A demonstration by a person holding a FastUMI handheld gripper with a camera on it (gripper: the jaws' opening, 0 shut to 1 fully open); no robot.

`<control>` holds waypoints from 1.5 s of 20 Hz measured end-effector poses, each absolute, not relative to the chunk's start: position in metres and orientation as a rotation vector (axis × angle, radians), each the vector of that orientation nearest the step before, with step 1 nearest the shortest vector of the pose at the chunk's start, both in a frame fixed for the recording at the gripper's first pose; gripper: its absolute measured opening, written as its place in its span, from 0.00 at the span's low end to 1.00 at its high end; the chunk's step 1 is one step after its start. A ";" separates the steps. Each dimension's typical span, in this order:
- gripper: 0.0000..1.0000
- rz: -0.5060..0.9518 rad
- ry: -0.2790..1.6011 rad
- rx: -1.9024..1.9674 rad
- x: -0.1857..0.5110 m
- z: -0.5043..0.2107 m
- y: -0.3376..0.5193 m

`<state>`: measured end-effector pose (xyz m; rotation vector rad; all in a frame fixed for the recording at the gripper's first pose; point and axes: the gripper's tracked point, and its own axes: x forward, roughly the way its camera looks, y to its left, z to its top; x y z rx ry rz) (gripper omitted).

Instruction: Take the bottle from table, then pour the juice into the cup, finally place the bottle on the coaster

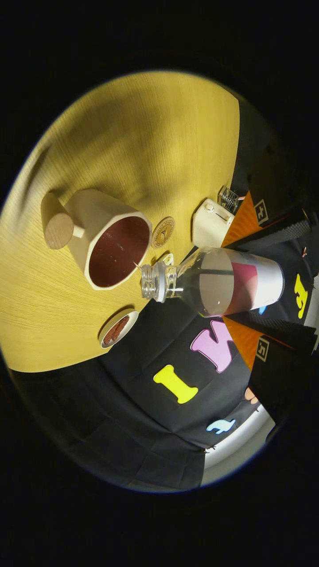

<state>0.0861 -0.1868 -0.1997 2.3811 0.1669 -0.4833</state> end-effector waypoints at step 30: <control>0.76 -0.414 0.211 1.435 0.078 -0.234 -0.148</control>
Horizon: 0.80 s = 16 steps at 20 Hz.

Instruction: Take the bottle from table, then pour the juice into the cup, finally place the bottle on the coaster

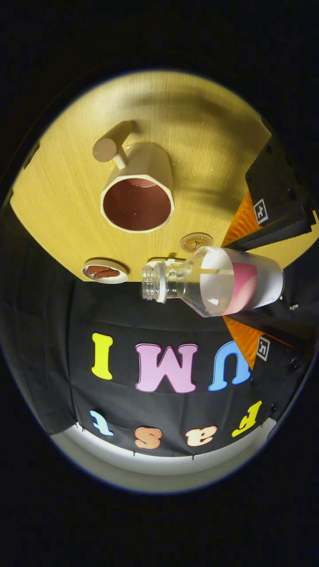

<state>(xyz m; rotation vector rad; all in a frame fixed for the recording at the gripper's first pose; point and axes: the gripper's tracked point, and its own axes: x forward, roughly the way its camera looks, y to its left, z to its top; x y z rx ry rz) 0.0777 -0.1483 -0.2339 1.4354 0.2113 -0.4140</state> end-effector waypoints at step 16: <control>0.76 -0.432 0.204 0.563 0.093 -0.193 -0.136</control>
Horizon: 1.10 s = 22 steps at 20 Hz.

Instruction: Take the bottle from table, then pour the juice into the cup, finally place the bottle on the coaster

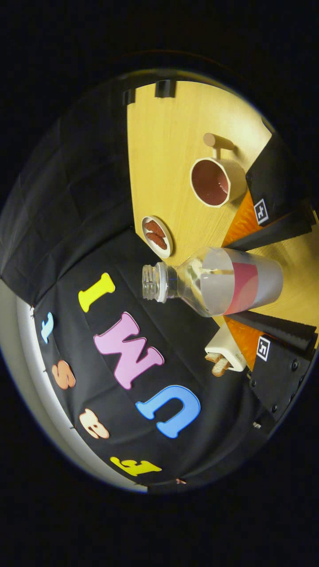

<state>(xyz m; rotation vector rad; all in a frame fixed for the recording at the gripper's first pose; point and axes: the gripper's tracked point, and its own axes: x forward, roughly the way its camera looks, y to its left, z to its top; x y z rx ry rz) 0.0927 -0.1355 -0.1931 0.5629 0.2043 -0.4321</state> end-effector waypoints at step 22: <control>0.77 -0.412 0.100 -0.087 0.216 -0.161 -0.110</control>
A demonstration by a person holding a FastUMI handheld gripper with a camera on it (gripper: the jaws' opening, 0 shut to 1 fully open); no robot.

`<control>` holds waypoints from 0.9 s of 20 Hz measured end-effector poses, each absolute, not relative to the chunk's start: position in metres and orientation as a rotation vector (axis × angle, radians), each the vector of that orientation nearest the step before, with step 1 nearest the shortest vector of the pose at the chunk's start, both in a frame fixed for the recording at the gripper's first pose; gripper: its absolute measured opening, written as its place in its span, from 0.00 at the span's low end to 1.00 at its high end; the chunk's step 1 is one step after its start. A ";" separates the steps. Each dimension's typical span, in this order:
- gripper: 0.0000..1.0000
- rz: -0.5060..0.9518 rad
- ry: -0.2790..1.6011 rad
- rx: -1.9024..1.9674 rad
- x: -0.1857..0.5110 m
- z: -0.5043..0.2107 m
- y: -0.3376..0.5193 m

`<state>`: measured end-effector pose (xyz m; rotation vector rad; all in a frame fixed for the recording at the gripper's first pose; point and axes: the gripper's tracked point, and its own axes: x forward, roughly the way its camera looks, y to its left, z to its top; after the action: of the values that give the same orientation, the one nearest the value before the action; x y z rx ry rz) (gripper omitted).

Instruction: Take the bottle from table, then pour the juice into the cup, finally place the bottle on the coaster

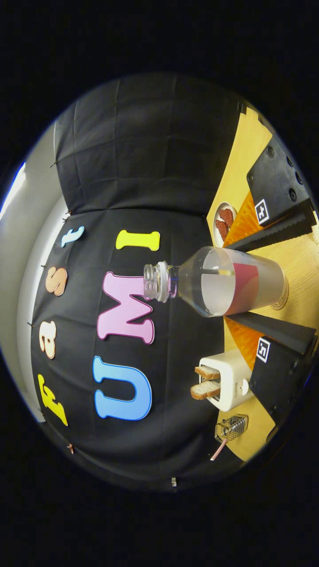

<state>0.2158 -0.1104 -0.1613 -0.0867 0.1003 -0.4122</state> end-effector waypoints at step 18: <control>0.77 -0.510 0.214 -0.018 0.274 -0.290 -0.141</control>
<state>0.2739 -0.1406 -0.2901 -0.0178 0.2136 -0.5100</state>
